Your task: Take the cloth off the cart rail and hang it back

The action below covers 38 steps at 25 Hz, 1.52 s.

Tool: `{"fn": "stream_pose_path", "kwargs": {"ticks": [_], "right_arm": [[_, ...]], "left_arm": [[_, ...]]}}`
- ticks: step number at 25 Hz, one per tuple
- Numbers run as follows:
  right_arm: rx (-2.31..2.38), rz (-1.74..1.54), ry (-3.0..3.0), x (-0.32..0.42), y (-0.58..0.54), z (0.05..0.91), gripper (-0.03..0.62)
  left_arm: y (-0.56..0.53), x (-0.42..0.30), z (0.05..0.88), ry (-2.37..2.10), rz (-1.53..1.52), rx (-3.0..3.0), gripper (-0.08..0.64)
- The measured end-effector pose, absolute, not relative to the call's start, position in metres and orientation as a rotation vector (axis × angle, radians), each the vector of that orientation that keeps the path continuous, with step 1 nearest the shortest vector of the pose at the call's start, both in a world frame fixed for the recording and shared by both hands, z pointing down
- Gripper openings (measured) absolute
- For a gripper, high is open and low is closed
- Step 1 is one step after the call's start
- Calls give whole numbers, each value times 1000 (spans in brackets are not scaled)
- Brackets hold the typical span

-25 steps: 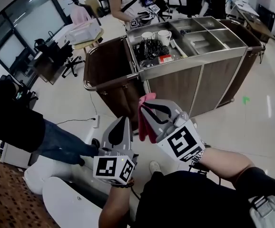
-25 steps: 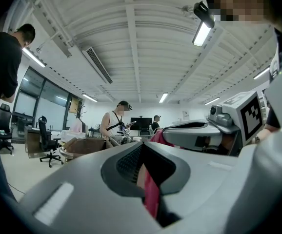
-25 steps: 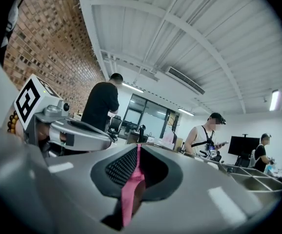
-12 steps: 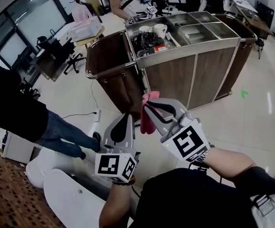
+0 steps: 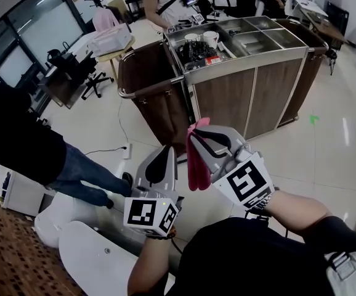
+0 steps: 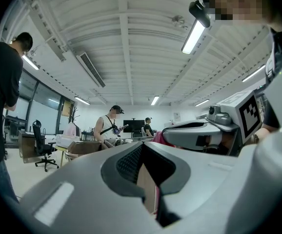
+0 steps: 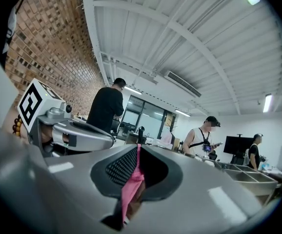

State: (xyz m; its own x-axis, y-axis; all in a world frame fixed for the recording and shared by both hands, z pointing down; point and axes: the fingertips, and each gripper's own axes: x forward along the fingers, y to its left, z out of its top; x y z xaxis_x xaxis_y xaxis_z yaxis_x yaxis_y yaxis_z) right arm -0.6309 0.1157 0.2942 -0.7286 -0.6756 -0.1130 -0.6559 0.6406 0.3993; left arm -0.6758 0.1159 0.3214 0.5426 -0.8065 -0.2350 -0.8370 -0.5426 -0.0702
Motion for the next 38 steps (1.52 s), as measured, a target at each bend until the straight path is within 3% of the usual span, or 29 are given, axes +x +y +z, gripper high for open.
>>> {"fn": "stream_pose_path", "kwargs": {"ticks": [17,22,26,30,38], "right_arm": [[1205,-560,-2795,-663,138,290,18],[1204,-678,-2760,-665,140,284,18],[1281,-493,-2780,-666,144,287,18],[1282,-673,-2721,-670,143,277,18],[1361,-666,-2647,-669,142,278,18]], "left_arm": [[135,-710,319,1384,270,-2629,3],[137,-715,319,1366,271,-2644,3],[137,-717,318,1339,279,-2657,3],[138,-720,314,1304,284,-2678,3],[135,-718,312,1215,316,-2729,3]]}}
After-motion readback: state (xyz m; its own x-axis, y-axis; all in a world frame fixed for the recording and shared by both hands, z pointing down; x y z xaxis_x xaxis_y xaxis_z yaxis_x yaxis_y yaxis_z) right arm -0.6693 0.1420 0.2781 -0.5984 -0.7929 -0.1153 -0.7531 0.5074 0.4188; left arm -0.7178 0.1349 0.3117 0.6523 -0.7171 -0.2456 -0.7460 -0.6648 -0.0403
